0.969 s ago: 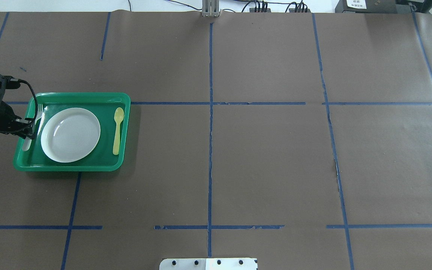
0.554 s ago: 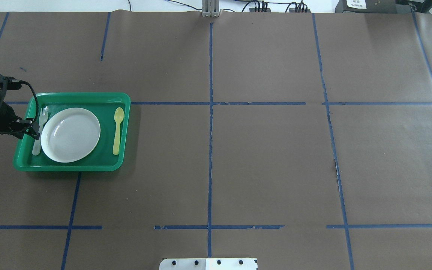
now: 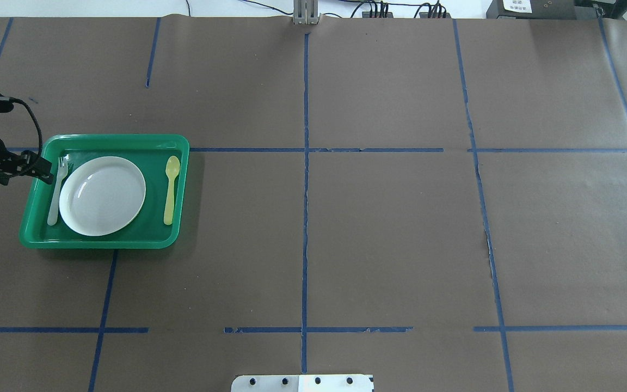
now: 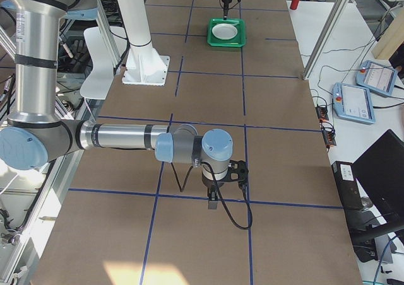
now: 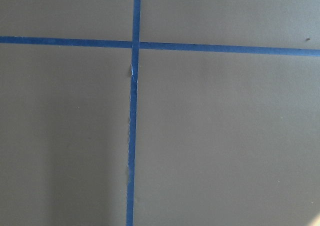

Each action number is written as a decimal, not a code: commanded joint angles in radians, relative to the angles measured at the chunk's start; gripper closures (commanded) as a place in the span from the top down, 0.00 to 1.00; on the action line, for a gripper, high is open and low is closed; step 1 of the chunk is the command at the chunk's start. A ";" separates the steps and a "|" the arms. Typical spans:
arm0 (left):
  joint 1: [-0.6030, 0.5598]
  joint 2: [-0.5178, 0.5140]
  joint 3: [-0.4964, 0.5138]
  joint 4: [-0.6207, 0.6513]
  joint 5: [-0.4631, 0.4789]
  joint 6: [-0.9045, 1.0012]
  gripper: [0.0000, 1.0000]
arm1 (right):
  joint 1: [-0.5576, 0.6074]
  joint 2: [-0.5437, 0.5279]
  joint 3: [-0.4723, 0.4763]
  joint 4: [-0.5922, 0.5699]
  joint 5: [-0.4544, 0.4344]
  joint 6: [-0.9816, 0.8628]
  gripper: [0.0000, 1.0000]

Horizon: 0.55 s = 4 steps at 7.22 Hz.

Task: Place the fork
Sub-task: 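Open the left gripper and lift it away from the tray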

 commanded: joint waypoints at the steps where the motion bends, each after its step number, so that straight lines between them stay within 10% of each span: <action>1: -0.148 0.008 -0.025 0.082 -0.014 0.206 1.00 | 0.000 0.000 0.000 0.000 0.000 0.000 1.00; 4: -0.376 0.042 -0.063 0.342 -0.014 0.697 1.00 | 0.000 0.000 0.000 0.000 0.000 0.000 1.00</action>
